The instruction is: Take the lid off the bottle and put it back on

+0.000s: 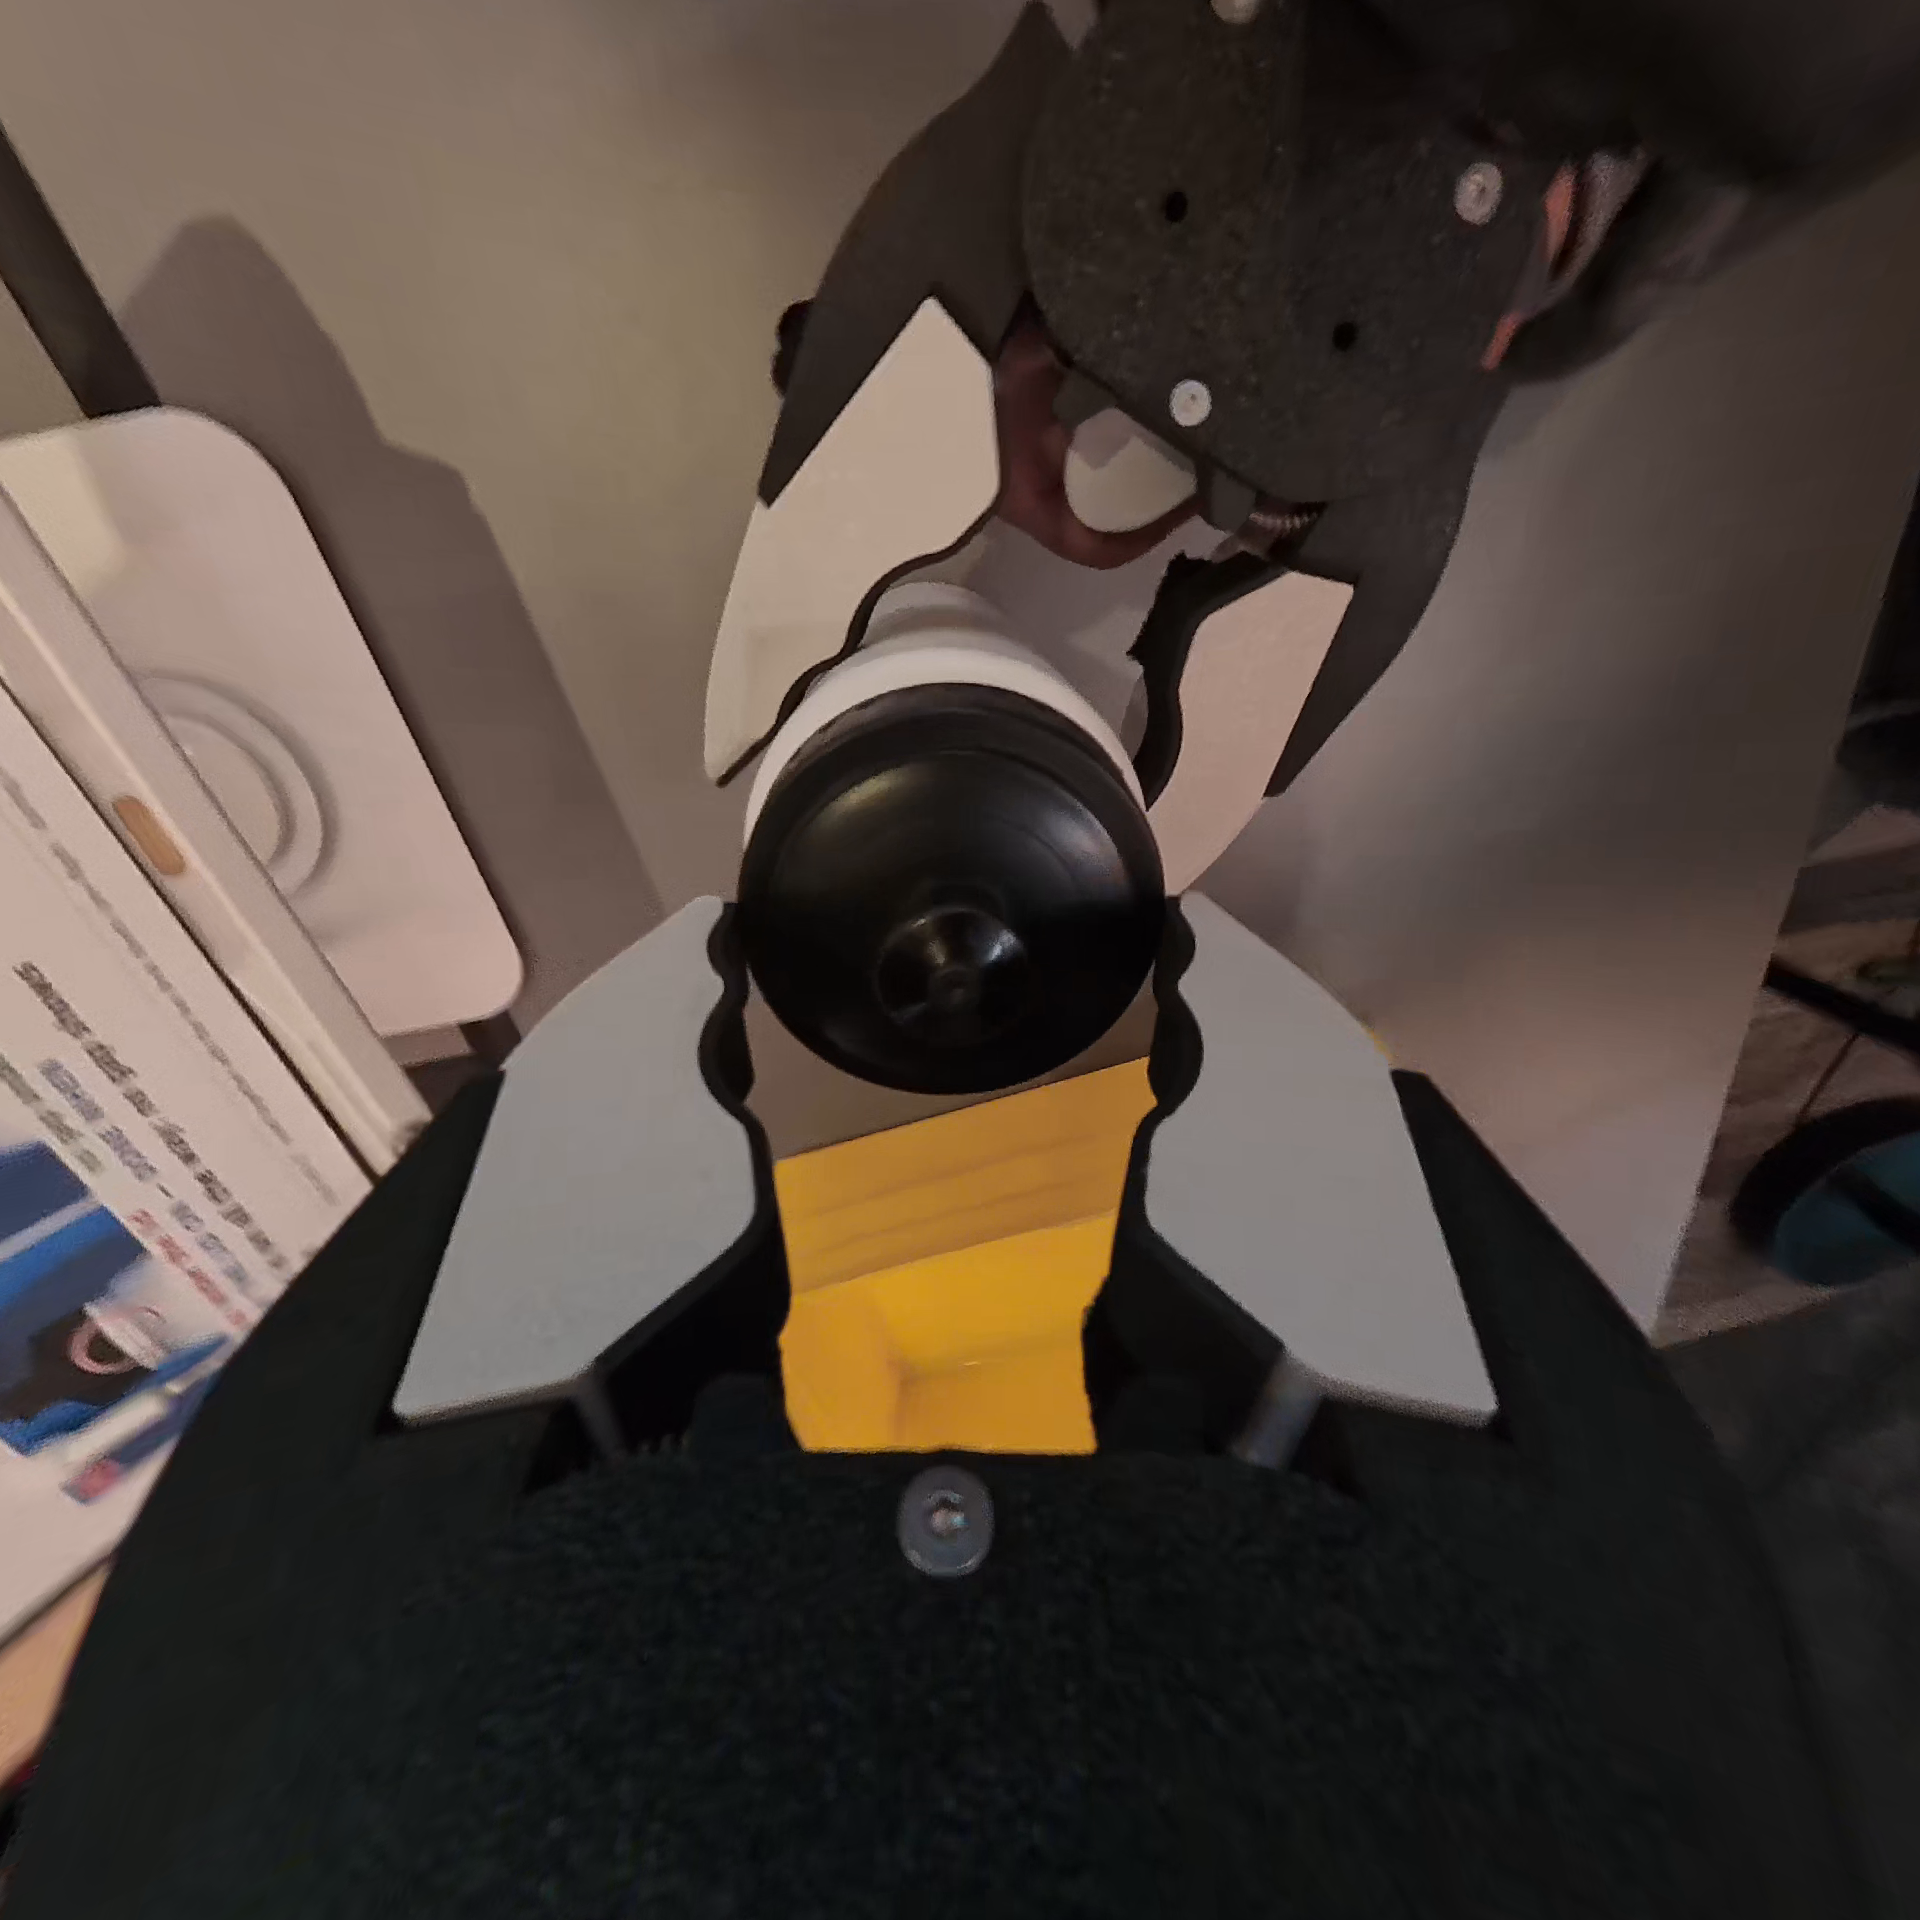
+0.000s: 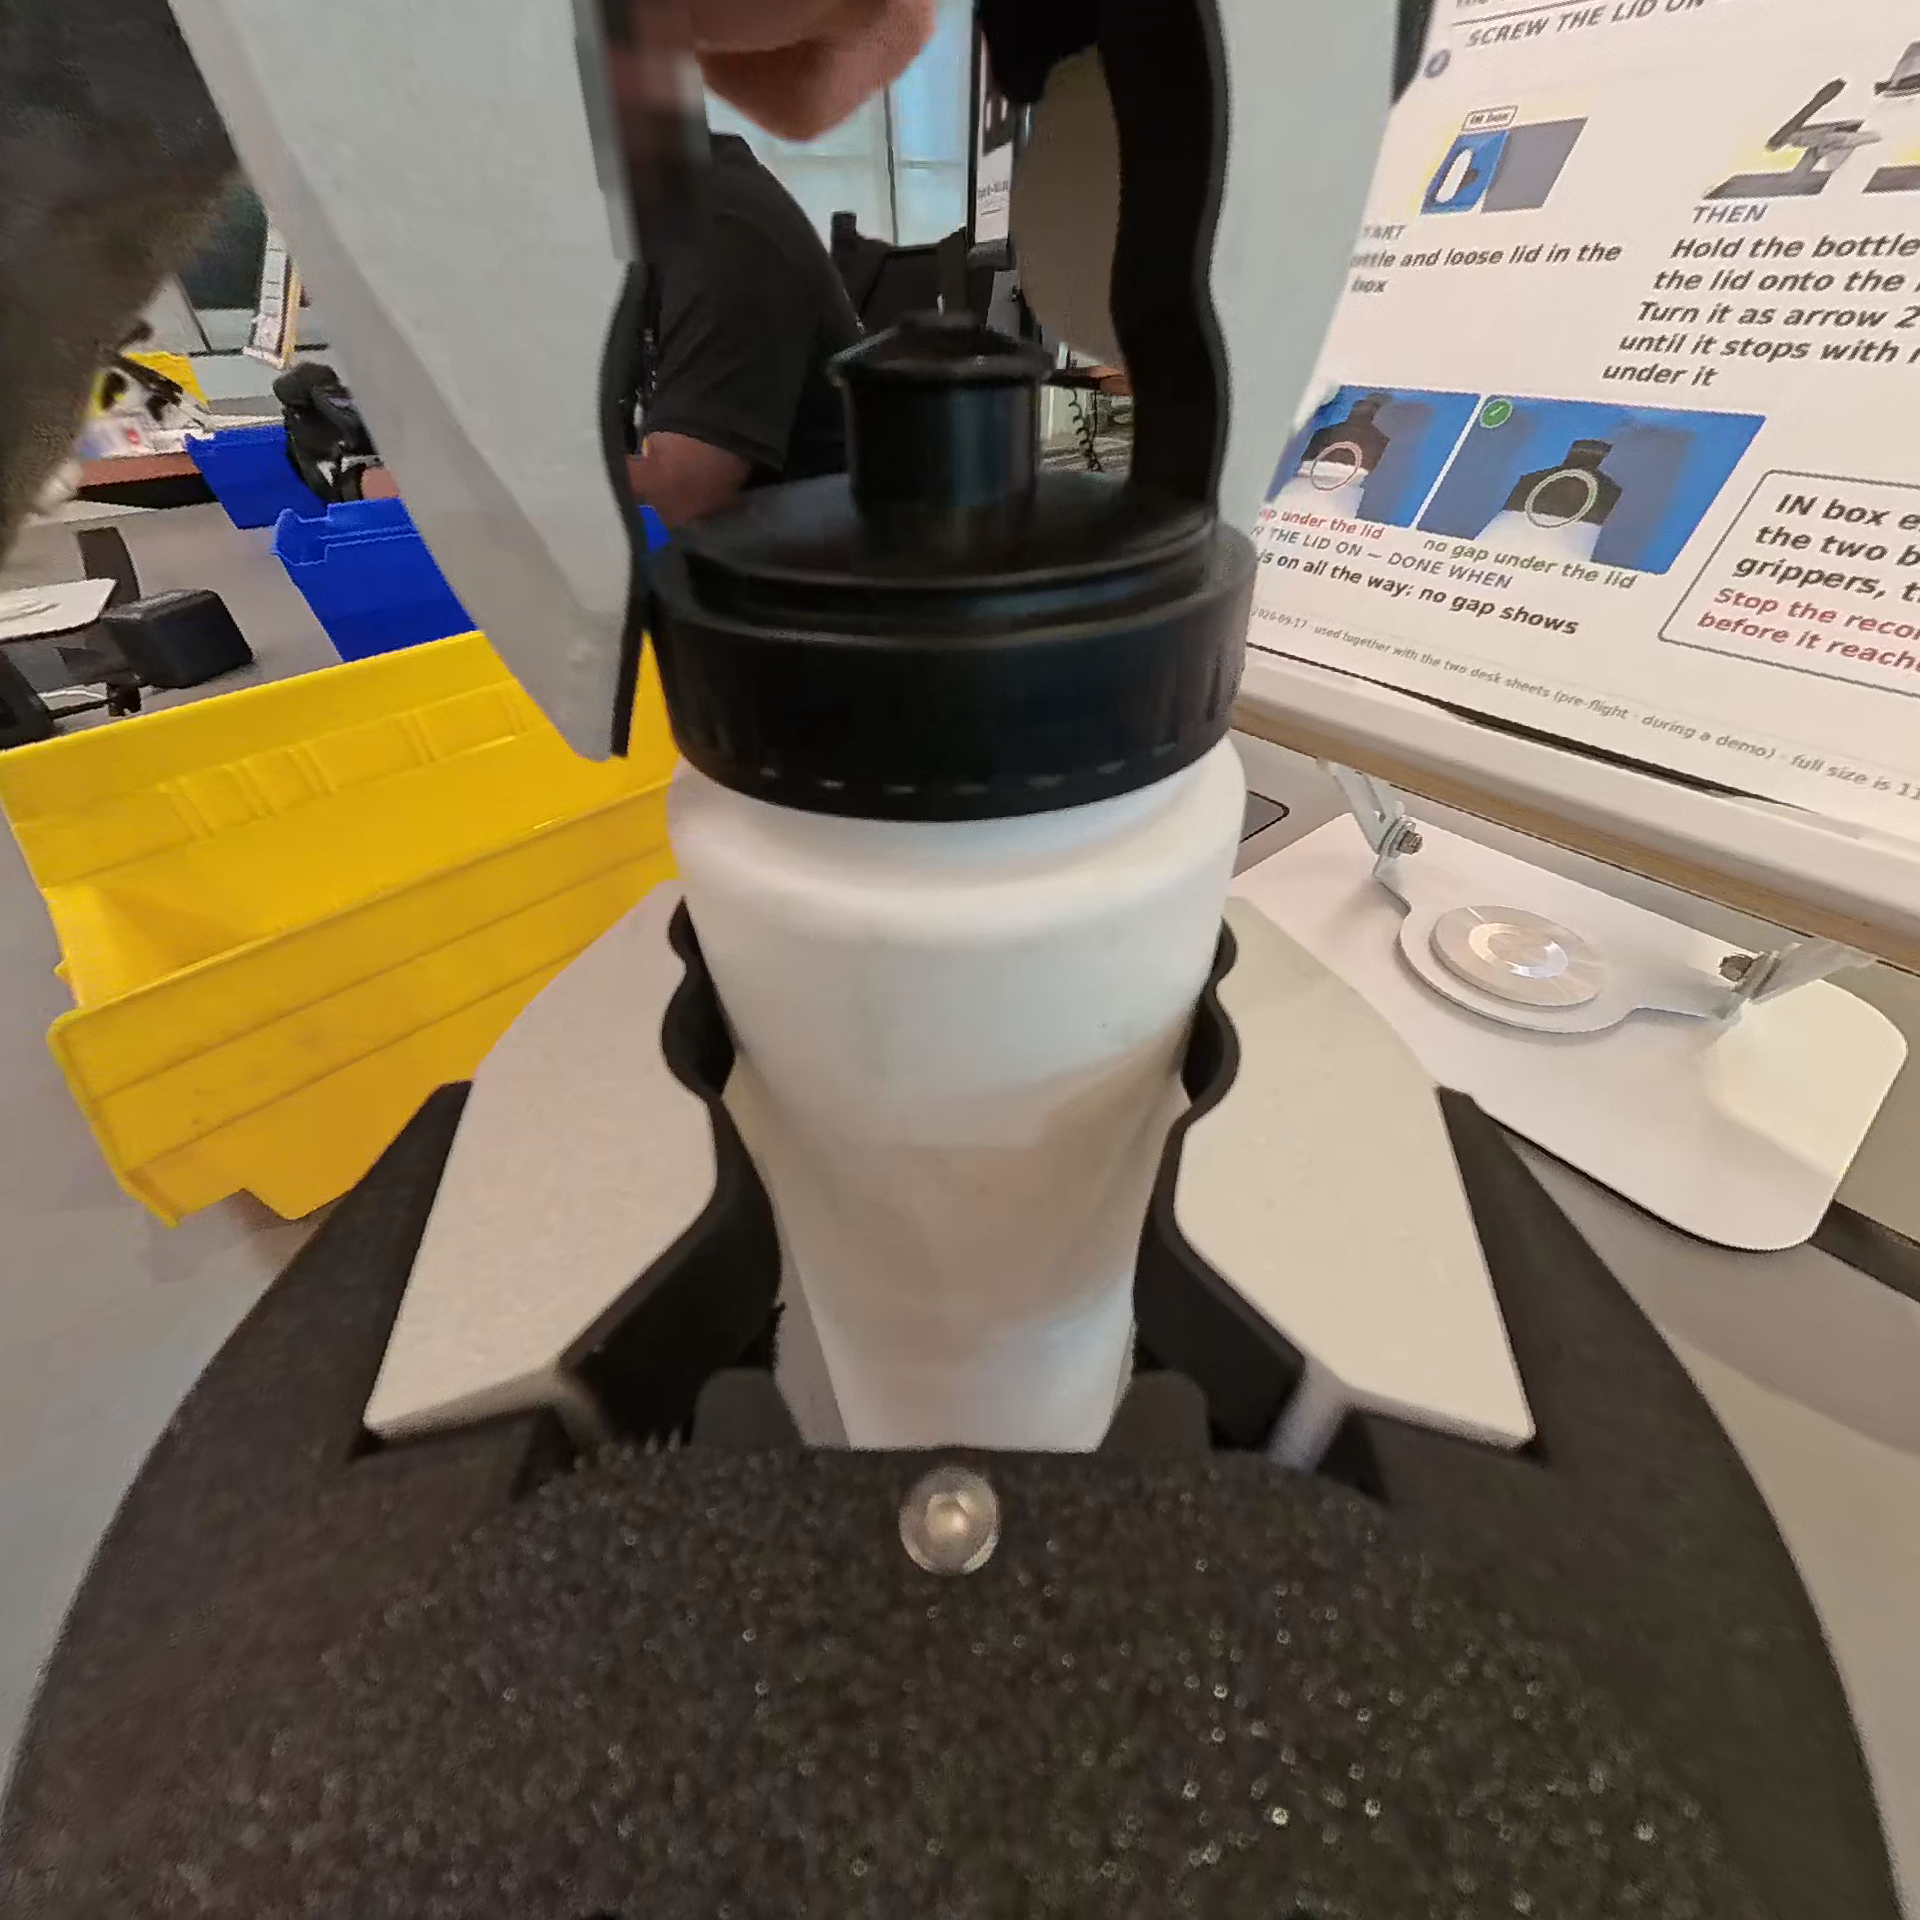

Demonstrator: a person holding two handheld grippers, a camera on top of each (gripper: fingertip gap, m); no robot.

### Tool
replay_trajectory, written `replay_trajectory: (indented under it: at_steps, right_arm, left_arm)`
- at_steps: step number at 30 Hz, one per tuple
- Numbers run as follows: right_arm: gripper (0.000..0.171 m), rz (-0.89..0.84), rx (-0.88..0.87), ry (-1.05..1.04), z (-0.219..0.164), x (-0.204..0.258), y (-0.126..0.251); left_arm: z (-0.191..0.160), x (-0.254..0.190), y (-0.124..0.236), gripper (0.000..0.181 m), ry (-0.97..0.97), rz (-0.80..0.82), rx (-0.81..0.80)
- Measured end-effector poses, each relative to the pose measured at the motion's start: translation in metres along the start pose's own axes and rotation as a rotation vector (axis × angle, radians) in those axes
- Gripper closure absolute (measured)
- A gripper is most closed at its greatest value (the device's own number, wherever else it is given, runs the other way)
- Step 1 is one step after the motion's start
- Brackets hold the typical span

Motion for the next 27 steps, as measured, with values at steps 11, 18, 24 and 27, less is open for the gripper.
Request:
replay_trajectory:
  at_steps: [11,18,24,27]
  right_arm:
    - [0.084,-0.047,0.009,0.015,0.000,0.004,0.002]
    - [0.084,-0.085,0.004,0.010,-0.001,0.004,0.002]
    - [0.084,-0.106,0.009,0.001,0.000,0.002,0.002]
    - [0.084,-0.103,0.014,0.004,0.000,0.002,0.002]
  left_arm:
    - [0.006,-0.012,0.001,0.106,0.757,0.058,0.059]
    - [0.009,-0.014,0.000,0.107,1.172,0.110,0.011]
    - [0.012,-0.015,-0.001,0.107,1.430,0.178,-0.077]
    - [0.013,-0.015,0.000,0.106,1.402,0.167,-0.064]
Point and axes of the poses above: each gripper's, where its closed fingertips meet, y back along the fingers, z out of its top, x = y × z across the jaws, the point moved 6 cm from there along y, back along the fingers, and after that the axes turned 3 degrees about z, right-handed, at the moved point
